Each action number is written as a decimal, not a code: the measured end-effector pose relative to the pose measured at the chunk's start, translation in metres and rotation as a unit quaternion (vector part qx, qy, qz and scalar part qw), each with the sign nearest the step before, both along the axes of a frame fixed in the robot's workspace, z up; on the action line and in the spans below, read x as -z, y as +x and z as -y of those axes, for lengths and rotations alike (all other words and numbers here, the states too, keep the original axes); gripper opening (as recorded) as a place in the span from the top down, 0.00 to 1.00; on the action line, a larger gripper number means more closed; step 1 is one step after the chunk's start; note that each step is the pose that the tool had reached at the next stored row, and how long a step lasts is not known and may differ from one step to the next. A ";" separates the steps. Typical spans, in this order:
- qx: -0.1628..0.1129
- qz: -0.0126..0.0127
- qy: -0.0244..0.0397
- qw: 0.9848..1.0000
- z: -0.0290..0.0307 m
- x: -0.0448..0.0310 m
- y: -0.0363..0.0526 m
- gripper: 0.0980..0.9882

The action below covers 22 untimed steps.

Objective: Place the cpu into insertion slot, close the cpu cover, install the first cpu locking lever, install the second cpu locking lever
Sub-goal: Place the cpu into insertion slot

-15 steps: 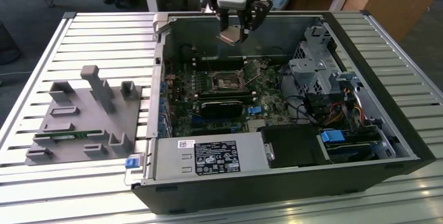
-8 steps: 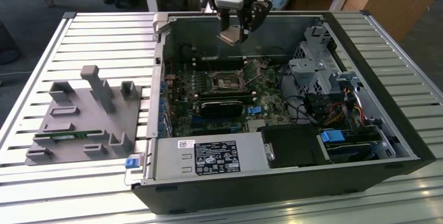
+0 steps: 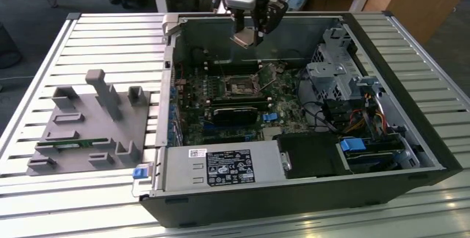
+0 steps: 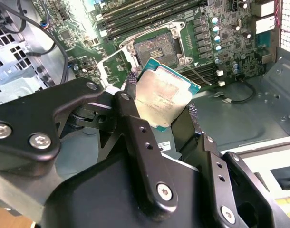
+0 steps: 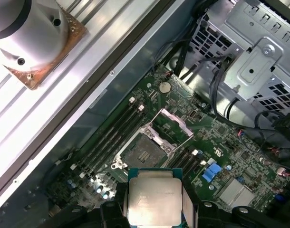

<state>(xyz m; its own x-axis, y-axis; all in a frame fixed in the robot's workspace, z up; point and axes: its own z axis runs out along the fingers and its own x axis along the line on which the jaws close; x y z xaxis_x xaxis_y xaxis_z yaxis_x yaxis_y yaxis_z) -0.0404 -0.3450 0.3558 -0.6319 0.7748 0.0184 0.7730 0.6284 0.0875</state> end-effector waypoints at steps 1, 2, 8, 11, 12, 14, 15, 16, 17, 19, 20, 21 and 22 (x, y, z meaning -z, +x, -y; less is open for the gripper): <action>0.003 0.000 0.000 1.000 0.0000 0.0000 0.0000 0.50; 0.006 0.000 0.000 1.000 0.0000 0.0000 0.0000 0.50; 0.022 0.000 0.000 1.000 0.0000 0.0001 -0.0001 0.50; 0.027 0.000 0.000 1.000 0.0000 0.0001 -0.0001 0.50; 0.028 0.000 0.000 1.000 0.0000 0.0002 -0.0001 0.50; 0.029 0.000 0.000 1.000 0.0000 0.0002 -0.0001 0.50; 0.029 0.000 0.000 1.000 0.0000 0.0003 -0.0001 0.50; 0.030 0.000 0.000 1.000 0.0000 0.0004 -0.0001 0.50; 0.030 0.000 0.000 1.000 0.0000 0.0005 -0.0001 0.50; 0.030 0.000 0.000 1.000 0.0000 0.0009 -0.0001 0.50; 0.030 0.000 0.000 1.000 0.0000 0.0011 -0.0001 0.50; 0.030 0.000 0.000 1.000 0.0000 0.0014 -0.0001 0.50; 0.030 0.000 0.000 1.000 0.0000 0.0017 -0.0001 0.50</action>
